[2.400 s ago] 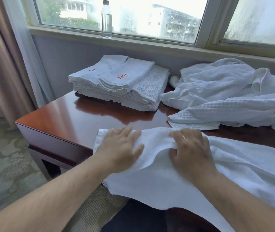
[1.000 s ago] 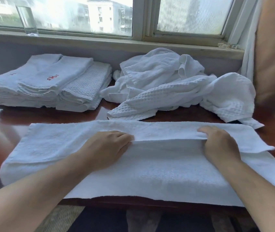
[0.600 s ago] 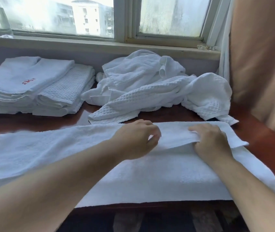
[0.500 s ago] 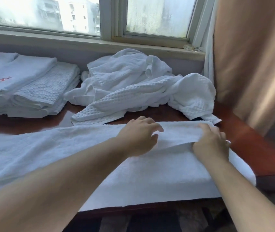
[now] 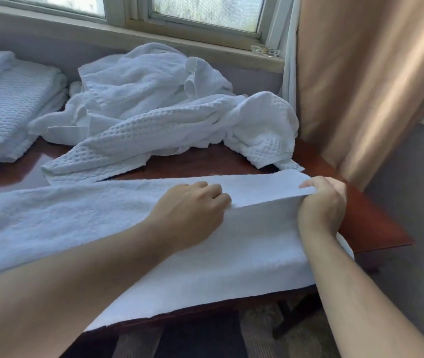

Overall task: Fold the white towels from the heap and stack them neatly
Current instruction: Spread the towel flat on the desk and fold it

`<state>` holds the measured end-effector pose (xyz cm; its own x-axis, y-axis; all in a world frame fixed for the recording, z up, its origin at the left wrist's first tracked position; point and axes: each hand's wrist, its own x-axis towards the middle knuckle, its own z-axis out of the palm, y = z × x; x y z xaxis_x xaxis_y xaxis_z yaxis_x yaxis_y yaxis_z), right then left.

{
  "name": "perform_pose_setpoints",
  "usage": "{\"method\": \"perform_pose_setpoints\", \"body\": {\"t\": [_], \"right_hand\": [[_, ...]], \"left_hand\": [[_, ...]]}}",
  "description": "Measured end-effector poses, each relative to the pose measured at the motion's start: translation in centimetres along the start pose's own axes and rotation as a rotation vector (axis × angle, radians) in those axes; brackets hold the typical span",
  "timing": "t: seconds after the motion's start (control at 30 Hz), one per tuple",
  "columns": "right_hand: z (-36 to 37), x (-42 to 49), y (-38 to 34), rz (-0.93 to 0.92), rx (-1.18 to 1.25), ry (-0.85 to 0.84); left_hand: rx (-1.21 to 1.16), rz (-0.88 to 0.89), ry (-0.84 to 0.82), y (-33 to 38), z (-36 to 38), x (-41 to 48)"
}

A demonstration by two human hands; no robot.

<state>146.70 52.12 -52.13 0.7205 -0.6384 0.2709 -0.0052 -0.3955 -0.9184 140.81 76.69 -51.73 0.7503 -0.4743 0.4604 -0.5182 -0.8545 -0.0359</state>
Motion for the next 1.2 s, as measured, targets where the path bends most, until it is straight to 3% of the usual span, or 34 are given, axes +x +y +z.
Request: {"method": "perform_pose_setpoints", "body": {"t": [0.17, 0.27, 0.43, 0.5, 0.57, 0.63, 0.77, 0.93, 1.2], "right_hand": [[-0.3, 0.1, 0.2, -0.031, -0.154, -0.109], [-1.0, -0.2, 0.6, -0.246, -0.556, -0.229], [-2.7, 0.0, -1.5, -0.214, -0.955, -0.446], [-2.8, -0.5, -3.0, -0.322, -0.856, -0.416], [-1.8, -1.8, -4.7, -0.373, -0.588, -0.441], [0.5, -3.6, -5.7, -0.358, -0.486, -0.56], [4.3, -5.5, -4.0, -0.256, -0.927, -0.729], [4.6, -3.1, -2.2, -0.055, -1.091, -0.723], [4.4, -0.2, -3.4, 0.098, -1.203, -0.721]], "left_hand": [[-0.151, 0.023, -0.165, 1.0, -0.6, -0.1], [-0.292, -0.062, -0.233, 0.4, -0.9, -0.3], [-0.238, -0.171, -0.208, -2.5, -0.7, -1.1], [-0.31, -0.192, -0.26, -2.9, -0.6, -1.4], [-0.406, -0.21, -0.281, -3.1, -0.6, -1.6], [-0.439, -0.219, -0.275, -3.2, -0.6, -1.9], [-0.328, -0.26, -0.214, -3.8, -0.7, -2.9], [-0.157, -0.221, -0.6, -6.2, -0.6, -5.2], [-0.168, -0.217, -0.524, -7.3, -0.8, -5.5]]}}
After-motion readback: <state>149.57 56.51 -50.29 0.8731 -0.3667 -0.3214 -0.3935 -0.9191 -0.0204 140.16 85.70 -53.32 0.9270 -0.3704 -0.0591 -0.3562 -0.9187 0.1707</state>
